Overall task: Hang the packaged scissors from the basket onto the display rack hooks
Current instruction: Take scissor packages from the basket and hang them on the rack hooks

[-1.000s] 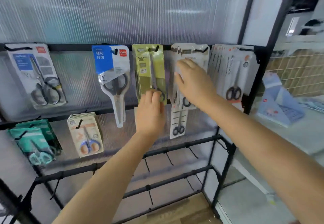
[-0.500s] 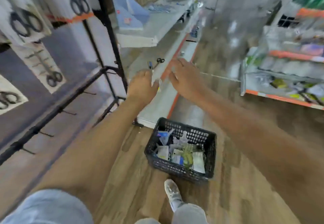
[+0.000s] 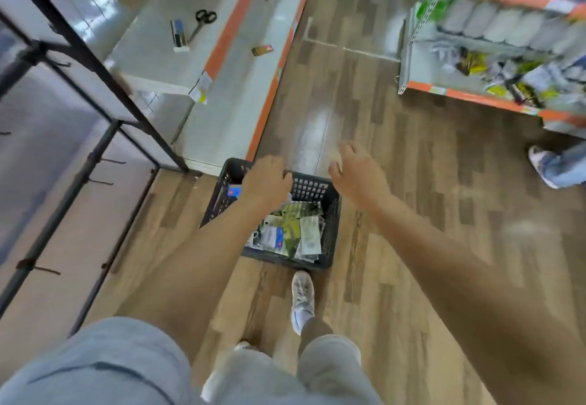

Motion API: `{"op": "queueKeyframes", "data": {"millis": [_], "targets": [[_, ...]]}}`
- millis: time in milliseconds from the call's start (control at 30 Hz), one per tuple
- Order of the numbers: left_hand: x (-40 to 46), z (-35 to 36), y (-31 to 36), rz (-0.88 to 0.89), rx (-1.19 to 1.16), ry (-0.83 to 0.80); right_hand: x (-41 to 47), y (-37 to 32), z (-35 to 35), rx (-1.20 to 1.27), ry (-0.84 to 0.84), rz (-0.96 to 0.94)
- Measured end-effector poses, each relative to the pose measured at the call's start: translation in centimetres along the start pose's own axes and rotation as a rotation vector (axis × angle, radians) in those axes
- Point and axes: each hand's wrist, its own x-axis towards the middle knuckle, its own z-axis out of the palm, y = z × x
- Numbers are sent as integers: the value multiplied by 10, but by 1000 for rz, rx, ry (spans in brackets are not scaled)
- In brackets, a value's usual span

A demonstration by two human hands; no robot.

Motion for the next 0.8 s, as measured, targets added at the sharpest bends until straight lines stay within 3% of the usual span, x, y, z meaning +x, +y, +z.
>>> {"op": "queueKeyframes", "data": {"millis": [300, 500, 800], "targets": [[59, 147, -78, -451, -140, -253, 27, 59, 157, 45, -285, 46], [102, 282, -142, -563, -260, -470, 28, 110, 304, 37, -531, 169], [166, 465, -201, -1017, -764, -499, 55, 175, 478, -12, -632, 246]]}}
